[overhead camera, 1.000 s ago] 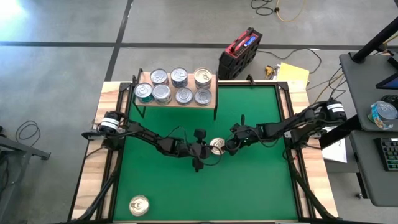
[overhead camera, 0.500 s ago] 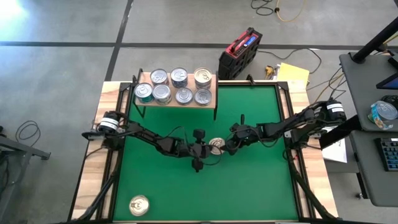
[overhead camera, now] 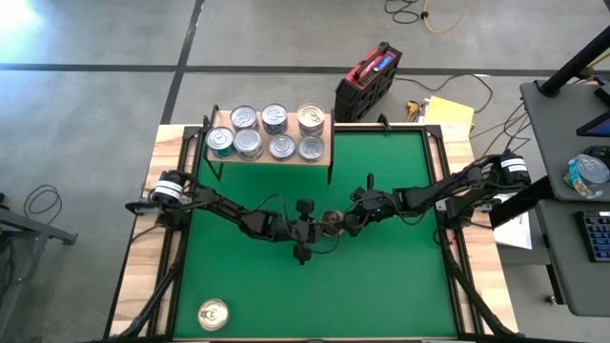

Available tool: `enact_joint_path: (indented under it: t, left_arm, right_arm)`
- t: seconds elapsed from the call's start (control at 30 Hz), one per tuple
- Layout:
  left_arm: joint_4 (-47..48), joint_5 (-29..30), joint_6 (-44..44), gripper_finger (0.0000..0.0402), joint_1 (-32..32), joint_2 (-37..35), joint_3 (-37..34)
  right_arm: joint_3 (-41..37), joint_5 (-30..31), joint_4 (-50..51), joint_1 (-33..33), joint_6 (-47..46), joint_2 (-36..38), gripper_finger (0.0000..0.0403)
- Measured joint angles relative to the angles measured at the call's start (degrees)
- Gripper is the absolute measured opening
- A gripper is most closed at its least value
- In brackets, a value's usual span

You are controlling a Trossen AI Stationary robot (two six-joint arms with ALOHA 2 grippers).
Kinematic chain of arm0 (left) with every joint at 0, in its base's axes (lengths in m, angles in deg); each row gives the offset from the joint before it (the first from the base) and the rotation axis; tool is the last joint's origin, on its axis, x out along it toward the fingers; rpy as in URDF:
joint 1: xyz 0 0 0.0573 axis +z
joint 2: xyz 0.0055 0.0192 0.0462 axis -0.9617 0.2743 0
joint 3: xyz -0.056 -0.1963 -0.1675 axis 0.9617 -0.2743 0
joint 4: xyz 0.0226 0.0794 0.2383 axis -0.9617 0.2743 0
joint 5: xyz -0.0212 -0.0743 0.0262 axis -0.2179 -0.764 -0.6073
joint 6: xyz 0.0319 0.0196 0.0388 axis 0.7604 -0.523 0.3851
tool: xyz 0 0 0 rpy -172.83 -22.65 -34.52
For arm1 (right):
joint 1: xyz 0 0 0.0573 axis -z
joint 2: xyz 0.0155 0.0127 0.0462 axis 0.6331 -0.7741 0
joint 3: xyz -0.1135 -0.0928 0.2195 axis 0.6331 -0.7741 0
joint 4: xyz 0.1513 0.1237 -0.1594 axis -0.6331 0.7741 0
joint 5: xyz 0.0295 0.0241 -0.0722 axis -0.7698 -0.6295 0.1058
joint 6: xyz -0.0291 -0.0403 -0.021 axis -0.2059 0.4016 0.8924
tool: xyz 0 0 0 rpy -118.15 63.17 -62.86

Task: Stack canned seafood by type on shelf
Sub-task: Stack the center blue tuna can on top of the blue tuna can on the shelf

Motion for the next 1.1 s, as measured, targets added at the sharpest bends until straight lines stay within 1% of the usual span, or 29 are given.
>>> enact_joint_path:
  t: [0.27, 0.4, 0.5, 0.67, 0.93, 1.1]
  left_arm:
    - [0.5, -0.5, 0.0, 0.0000, 0.0, 0.4, -0.3]
    - [0.2, -0.1, 0.0, 0.0000, 0.0, 0.4, -0.2]
    - [-0.1, -0.1, 0.0, 0.0000, 0.0, 0.3, -0.2]
    - [-0.3, 0.1, 0.0, 0.0000, 0.0, 0.2, -0.1]
    - [-0.4, 0.2, 0.0, 0.0000, 0.2, 0.1, -0.1]
    - [-0.5, 0.2, 0.0, 0.0000, 0.2, 0.1, 0.0]
  right_arm:
    - [1.6, 0.0, 1.0, 0.0, 1.1, 0.0, 0.0258]
    - [1.6, 0.1, 1.0, 0.0, 7.1, 0.0, 0.0234]
    - [1.6, 0.2, 1.0, 0.0, 12.1, 0.0, 0.0226]
    - [1.6, 1.5, 0.7, -0.1, 14.9, 0.0, 0.0233]
    - [1.6, 2.6, 0.3, -0.6, 26.4, 0.0, 0.0274]
    - [1.6, 3.7, 0.2, -2.0, 36.7, 0.0, 0.0280]
